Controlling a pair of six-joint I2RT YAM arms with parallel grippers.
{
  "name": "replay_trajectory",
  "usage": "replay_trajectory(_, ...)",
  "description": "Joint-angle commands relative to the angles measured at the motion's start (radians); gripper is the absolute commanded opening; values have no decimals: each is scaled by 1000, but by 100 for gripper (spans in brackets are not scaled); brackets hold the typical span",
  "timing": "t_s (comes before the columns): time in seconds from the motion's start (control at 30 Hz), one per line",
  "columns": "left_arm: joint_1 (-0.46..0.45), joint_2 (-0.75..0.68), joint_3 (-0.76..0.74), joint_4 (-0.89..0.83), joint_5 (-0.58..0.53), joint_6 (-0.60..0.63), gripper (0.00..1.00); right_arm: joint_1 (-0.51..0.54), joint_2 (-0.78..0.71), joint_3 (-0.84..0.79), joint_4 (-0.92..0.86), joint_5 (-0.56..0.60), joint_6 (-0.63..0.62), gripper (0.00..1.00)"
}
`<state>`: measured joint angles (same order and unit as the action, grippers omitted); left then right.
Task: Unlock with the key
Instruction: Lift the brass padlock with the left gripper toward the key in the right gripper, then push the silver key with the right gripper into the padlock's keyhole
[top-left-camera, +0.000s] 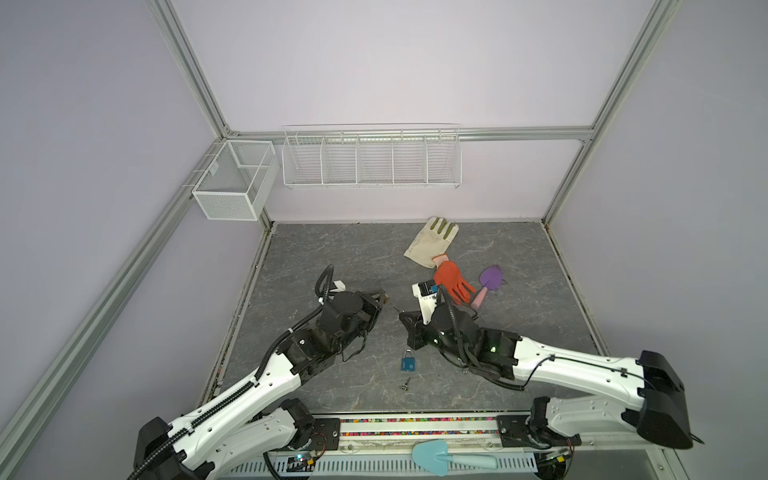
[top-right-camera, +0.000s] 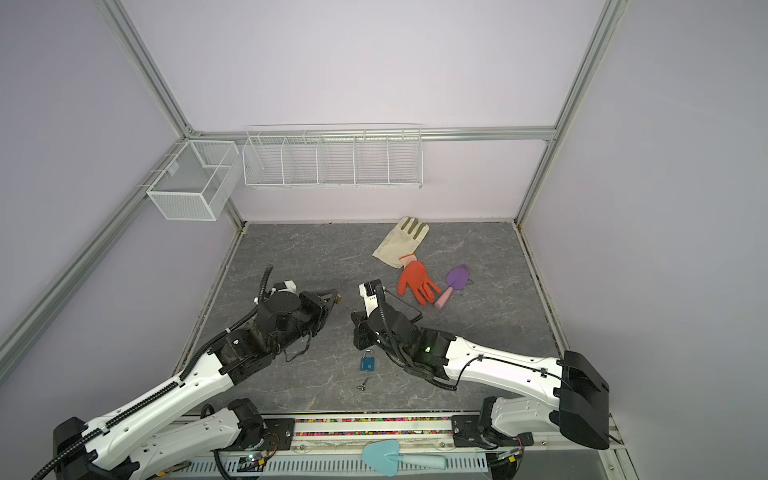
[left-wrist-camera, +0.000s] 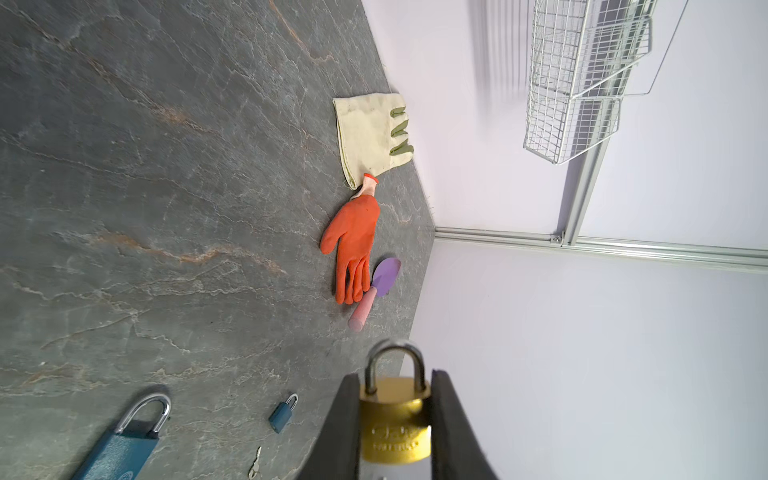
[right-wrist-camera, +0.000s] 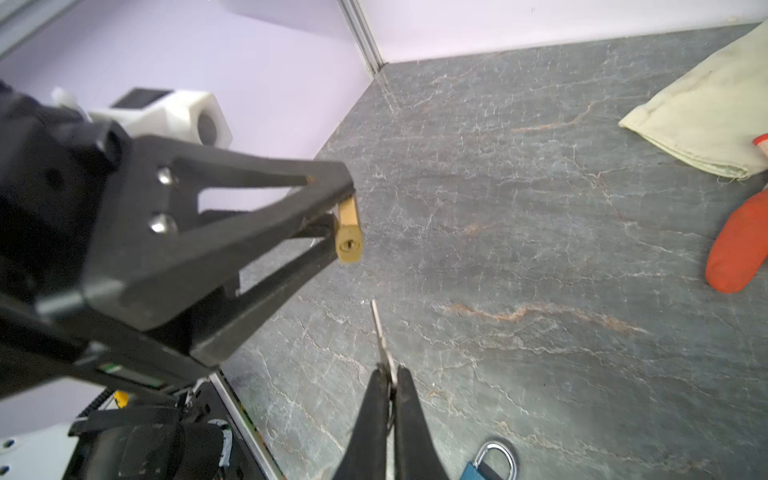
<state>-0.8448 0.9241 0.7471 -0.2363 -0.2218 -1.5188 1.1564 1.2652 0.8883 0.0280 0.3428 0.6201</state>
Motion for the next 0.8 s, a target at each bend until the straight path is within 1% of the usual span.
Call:
replay_trajectory(0.0,-4,-18,-12,28,-23,-30,0,6,11,25,45,28,-19,6)
replay_trajectory(0.13,-4,-22,-19,62,-13,-30,0,9,49,67,15,34,-25,6)
replay_trajectory(0.27,-4,-20,-14,63,-10,-24,0,12,59,74,30,39,-41,6)
replay_trajectory(0.6,-4,-11,-10,72,5,-23,0,11,85,113,-10,98,-59,6)
replay_trajectory(0.77,-4,-3,-8,74,7,-23,0,11,97,119,-7,76,-60,6)
